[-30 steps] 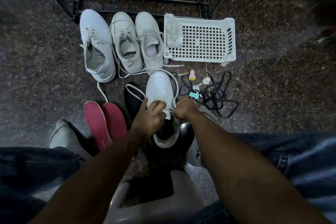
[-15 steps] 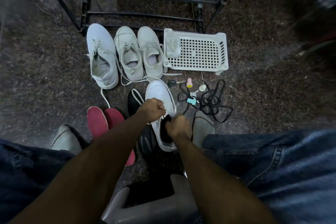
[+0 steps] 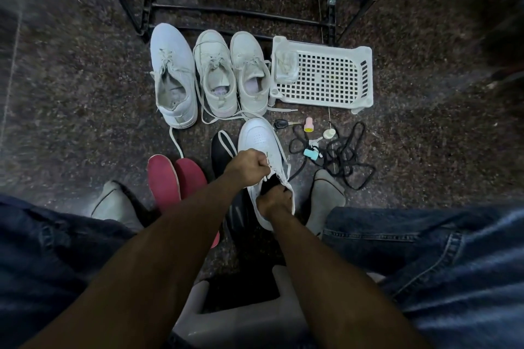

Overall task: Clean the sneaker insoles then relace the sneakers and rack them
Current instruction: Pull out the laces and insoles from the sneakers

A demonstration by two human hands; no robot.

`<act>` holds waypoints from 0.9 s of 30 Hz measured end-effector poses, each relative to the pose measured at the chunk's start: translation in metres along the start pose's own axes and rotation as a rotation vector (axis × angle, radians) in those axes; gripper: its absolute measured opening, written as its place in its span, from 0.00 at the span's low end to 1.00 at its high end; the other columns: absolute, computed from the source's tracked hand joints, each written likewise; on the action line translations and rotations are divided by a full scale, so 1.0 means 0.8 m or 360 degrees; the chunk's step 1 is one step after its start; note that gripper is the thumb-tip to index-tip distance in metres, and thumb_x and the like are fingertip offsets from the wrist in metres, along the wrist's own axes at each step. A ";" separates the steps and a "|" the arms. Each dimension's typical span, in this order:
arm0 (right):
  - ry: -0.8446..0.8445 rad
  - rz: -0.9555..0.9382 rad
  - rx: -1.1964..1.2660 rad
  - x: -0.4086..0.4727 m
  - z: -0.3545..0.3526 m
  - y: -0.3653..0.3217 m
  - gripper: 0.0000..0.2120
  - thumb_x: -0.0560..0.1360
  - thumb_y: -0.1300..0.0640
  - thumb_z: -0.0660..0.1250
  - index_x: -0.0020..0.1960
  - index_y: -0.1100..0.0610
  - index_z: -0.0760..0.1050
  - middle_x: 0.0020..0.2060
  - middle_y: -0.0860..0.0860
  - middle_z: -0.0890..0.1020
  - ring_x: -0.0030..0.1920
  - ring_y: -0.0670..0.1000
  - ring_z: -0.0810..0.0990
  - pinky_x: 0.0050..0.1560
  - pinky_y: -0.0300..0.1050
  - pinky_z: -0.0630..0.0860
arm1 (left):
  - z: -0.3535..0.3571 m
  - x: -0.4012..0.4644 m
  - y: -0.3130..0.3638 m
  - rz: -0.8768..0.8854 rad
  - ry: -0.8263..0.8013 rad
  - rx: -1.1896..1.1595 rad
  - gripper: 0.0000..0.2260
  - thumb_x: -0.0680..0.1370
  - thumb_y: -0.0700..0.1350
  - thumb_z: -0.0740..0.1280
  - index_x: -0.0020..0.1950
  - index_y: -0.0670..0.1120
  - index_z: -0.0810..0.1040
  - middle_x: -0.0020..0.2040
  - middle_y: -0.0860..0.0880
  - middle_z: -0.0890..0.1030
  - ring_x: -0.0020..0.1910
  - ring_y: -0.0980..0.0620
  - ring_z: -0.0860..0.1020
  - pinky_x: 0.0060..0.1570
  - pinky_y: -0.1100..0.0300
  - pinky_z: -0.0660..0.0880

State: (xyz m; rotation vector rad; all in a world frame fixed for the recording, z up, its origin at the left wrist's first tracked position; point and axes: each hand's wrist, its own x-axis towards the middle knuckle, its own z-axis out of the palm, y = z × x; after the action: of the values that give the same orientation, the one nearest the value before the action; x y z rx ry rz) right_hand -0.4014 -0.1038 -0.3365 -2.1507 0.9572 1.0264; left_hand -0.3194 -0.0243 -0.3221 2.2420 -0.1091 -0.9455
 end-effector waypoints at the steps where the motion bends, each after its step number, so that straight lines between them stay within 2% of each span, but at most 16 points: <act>1: 0.0007 -0.0041 -0.0010 0.005 -0.002 0.000 0.27 0.78 0.51 0.60 0.73 0.63 0.62 0.70 0.63 0.68 0.71 0.61 0.67 0.67 0.47 0.65 | 0.001 0.000 0.000 -0.0005 0.0003 -0.0003 0.03 0.72 0.41 0.70 0.38 0.46 0.81 0.44 0.46 0.84 0.47 0.47 0.80 0.48 0.55 0.78; 4: -0.0048 -0.0168 -0.0024 0.018 -0.013 -0.002 0.18 0.81 0.53 0.55 0.67 0.60 0.69 0.65 0.60 0.75 0.66 0.59 0.73 0.63 0.47 0.69 | 0.002 0.000 0.001 -0.0021 -0.0012 0.0021 0.03 0.72 0.42 0.69 0.39 0.47 0.81 0.44 0.48 0.83 0.47 0.48 0.80 0.48 0.55 0.78; 7: -0.0095 -0.0209 0.0083 0.026 -0.019 -0.004 0.07 0.80 0.58 0.58 0.50 0.57 0.74 0.55 0.60 0.79 0.56 0.56 0.78 0.59 0.51 0.73 | 0.001 -0.001 0.003 -0.0028 -0.0040 0.0042 0.06 0.71 0.43 0.69 0.35 0.50 0.78 0.40 0.52 0.80 0.46 0.49 0.80 0.48 0.53 0.78; 8: -0.0074 -0.0203 0.0056 0.025 -0.021 -0.005 0.06 0.79 0.59 0.58 0.47 0.57 0.73 0.55 0.60 0.79 0.56 0.57 0.79 0.57 0.50 0.74 | 0.001 -0.001 0.002 -0.0039 -0.0037 0.0041 0.06 0.71 0.43 0.69 0.34 0.51 0.77 0.39 0.53 0.80 0.46 0.49 0.80 0.48 0.53 0.78; 9: -0.0047 -0.0212 0.0021 0.022 -0.023 -0.005 0.06 0.79 0.58 0.58 0.48 0.57 0.74 0.56 0.61 0.80 0.57 0.58 0.79 0.56 0.49 0.74 | 0.002 -0.001 0.003 -0.0051 -0.0029 0.0044 0.07 0.71 0.43 0.69 0.33 0.51 0.77 0.38 0.53 0.80 0.45 0.49 0.80 0.48 0.53 0.78; 11: 0.0008 -0.0220 -0.0074 0.017 -0.019 -0.001 0.11 0.79 0.56 0.58 0.58 0.59 0.74 0.60 0.60 0.78 0.61 0.60 0.77 0.57 0.47 0.73 | 0.003 -0.001 0.004 -0.0075 -0.0011 0.0044 0.07 0.71 0.43 0.69 0.33 0.51 0.76 0.39 0.52 0.80 0.45 0.49 0.80 0.47 0.53 0.78; 13: 0.0076 -0.0177 -0.0094 0.007 -0.011 0.000 0.18 0.79 0.53 0.59 0.66 0.60 0.70 0.64 0.61 0.75 0.65 0.60 0.74 0.61 0.46 0.71 | 0.006 -0.001 0.004 -0.0092 0.0002 0.0022 0.09 0.71 0.43 0.69 0.32 0.52 0.75 0.39 0.52 0.80 0.46 0.49 0.80 0.48 0.54 0.78; 16: 0.0054 -0.0024 -0.0065 -0.002 -0.002 0.003 0.27 0.76 0.54 0.63 0.72 0.62 0.62 0.68 0.65 0.68 0.70 0.63 0.67 0.67 0.49 0.67 | 0.009 -0.002 0.003 -0.0114 0.0030 -0.0002 0.10 0.71 0.43 0.69 0.31 0.52 0.75 0.39 0.53 0.80 0.45 0.49 0.80 0.47 0.55 0.78; 18: 0.0061 0.0001 -0.0026 -0.006 -0.003 0.005 0.28 0.75 0.55 0.64 0.72 0.62 0.61 0.69 0.65 0.65 0.71 0.63 0.65 0.69 0.49 0.66 | 0.010 -0.001 0.001 -0.0117 0.0041 -0.0029 0.10 0.71 0.43 0.69 0.30 0.52 0.75 0.39 0.54 0.79 0.45 0.48 0.80 0.47 0.56 0.78; 23: 0.0040 -0.0170 -0.0047 0.002 -0.027 0.003 0.16 0.80 0.55 0.57 0.64 0.59 0.72 0.64 0.60 0.76 0.65 0.59 0.74 0.59 0.47 0.71 | 0.013 0.001 -0.001 -0.0127 0.0040 -0.0074 0.09 0.71 0.42 0.69 0.31 0.51 0.76 0.38 0.52 0.81 0.44 0.49 0.80 0.46 0.54 0.79; 27: 0.0062 -0.0113 -0.0001 0.003 -0.034 0.006 0.16 0.79 0.54 0.60 0.63 0.59 0.74 0.64 0.59 0.76 0.65 0.60 0.74 0.59 0.47 0.72 | 0.019 -0.001 -0.004 -0.0148 0.0076 -0.0127 0.09 0.71 0.42 0.69 0.32 0.52 0.75 0.37 0.53 0.80 0.43 0.49 0.80 0.45 0.57 0.77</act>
State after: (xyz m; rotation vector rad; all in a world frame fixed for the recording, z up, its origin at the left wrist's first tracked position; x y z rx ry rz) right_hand -0.3931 -0.1272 -0.3247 -2.1961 0.8922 0.9540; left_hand -0.3307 -0.0300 -0.3313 2.2104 0.0539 -0.9279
